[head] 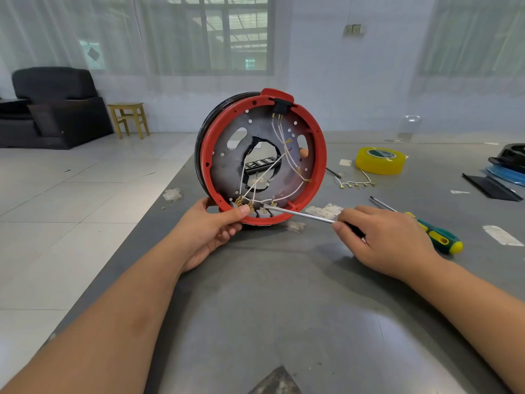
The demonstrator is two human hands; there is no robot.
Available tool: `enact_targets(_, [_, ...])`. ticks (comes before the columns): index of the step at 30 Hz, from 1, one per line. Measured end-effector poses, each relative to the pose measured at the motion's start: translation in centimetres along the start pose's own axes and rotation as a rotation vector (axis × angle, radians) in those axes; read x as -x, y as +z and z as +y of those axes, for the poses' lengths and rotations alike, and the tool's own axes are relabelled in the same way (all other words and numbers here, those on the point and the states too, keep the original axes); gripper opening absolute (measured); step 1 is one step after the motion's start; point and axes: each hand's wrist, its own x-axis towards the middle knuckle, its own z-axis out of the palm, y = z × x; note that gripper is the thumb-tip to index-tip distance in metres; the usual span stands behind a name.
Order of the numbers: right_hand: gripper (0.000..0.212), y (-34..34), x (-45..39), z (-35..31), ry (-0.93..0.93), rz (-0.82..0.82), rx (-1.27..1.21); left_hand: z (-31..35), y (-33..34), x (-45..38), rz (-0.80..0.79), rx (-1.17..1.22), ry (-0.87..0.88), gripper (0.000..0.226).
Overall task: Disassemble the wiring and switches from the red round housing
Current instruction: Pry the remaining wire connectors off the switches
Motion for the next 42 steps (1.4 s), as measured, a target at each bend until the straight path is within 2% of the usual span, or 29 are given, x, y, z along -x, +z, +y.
enact_targets(4, [0.05, 0.3, -0.1, 0.7, 0.038, -0.038, 0.084, -0.3, 0.3, 0.0, 0.074, -0.078, 0.081, 0.088])
enact_targets(8, [0.053, 0.4, -0.1, 0.7, -0.008, -0.036, 0.088, -0.5, 0.4, 0.1, 0.123, -0.266, 0.16, 0.057])
enact_targets(11, [0.054, 0.4, -0.1, 0.6, -0.033, -0.022, 0.085, -0.5, 0.1, 0.0, 0.217, -0.501, 0.24, 0.051])
enact_targets(14, [0.052, 0.5, -0.1, 0.6, -0.05, -0.041, 0.053, -0.5, -0.1, 0.4, 0.229, -0.624, 0.29, 0.064])
enact_targets(19, [0.052, 0.5, -0.1, 0.4, -0.077, -0.056, 0.038, -0.5, -0.6, 0.3, 0.25, -0.64, 0.29, 0.099])
enact_targets(22, [0.053, 0.4, -0.2, 0.4, -0.069, -0.043, 0.037, -0.4, -1.0, -0.1, 0.249, -0.672, 0.267, 0.112])
enact_targets(26, [0.049, 0.4, -0.1, 0.2, -0.06, -0.054, 0.023, -0.4, -1.4, -0.6, 0.203, -0.672, 0.258, 0.121])
enact_targets(30, [0.049, 0.3, -0.1, 0.0, -0.048, -0.07, -0.009, -0.2, -1.5, -0.9, 0.135, -0.648, 0.266, 0.119])
enact_targets(36, [0.049, 0.2, -0.1, -0.1, -0.048, -0.097, -0.024, -0.3, -1.6, -1.3, 0.135, -0.667, 0.195, 0.146])
enact_targets(42, [0.047, 0.1, -0.1, 0.0, -0.054, -0.134, -0.029, -0.7, -2.0, -1.4, 0.123, -0.684, 0.177, 0.142])
